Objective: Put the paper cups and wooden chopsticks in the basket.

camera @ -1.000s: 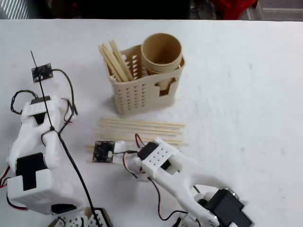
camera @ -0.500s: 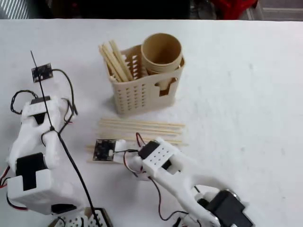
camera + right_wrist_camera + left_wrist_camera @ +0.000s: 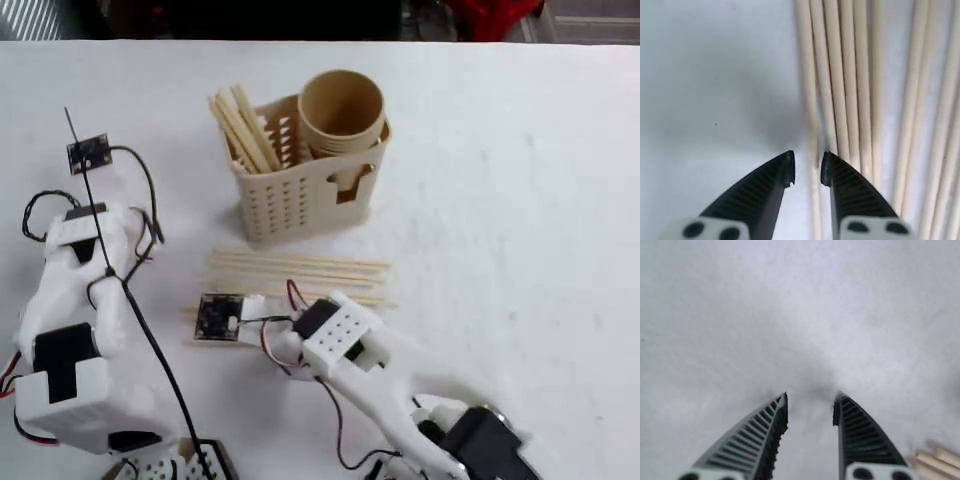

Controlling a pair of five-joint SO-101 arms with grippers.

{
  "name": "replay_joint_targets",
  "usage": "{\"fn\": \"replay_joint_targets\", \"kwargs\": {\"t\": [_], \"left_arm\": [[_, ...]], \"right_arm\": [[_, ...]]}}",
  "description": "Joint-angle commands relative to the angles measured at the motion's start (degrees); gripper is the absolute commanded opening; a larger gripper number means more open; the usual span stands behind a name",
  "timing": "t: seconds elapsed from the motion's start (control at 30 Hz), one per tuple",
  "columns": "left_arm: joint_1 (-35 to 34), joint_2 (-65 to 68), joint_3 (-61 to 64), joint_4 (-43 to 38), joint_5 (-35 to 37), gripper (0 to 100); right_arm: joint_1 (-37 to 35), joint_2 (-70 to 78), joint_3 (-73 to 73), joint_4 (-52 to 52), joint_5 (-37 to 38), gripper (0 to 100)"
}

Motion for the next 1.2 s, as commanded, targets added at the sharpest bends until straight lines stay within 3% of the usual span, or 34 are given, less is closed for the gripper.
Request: {"fn": "replay_joint_targets", "kwargs": {"t": [0.0, 0.1, 0.2, 0.47, 0.83, 1.0, 1.17], "left_arm": [[0.2, -0.3, -0.3, -1.3, 0.4, 17], [0.2, -0.3, -0.3, -1.3, 0.4, 17], [0.2, -0.3, -0.3, -1.3, 0.4, 17], [0.2, -0.3, -0.3, -1.3, 0.4, 17], [0.2, -0.3, -0.4, -1.3, 0.4, 17], [0.3, -0.3, -0.3, -1.3, 0.4, 17], [0.4, -0.3, -0.4, -1.3, 0.4, 17]], "right_arm": [[0.5, 2.7, -1.4, -2.9, 0.6, 11.1], [0.6, 3.0, -1.4, -3.4, 0.6, 10.8], [0.6, 3.0, -1.4, -3.6, 0.6, 1.6], [4.6, 0.0, -3.1, -0.7, 0.6, 1.5], [7.6, -32.2, -5.1, 13.7, 0.3, 1.6], [7.3, -42.5, -16.7, 16.4, -4.1, 1.6], [7.7, -37.0, -36.2, 11.6, -12.9, 1.6]]}}
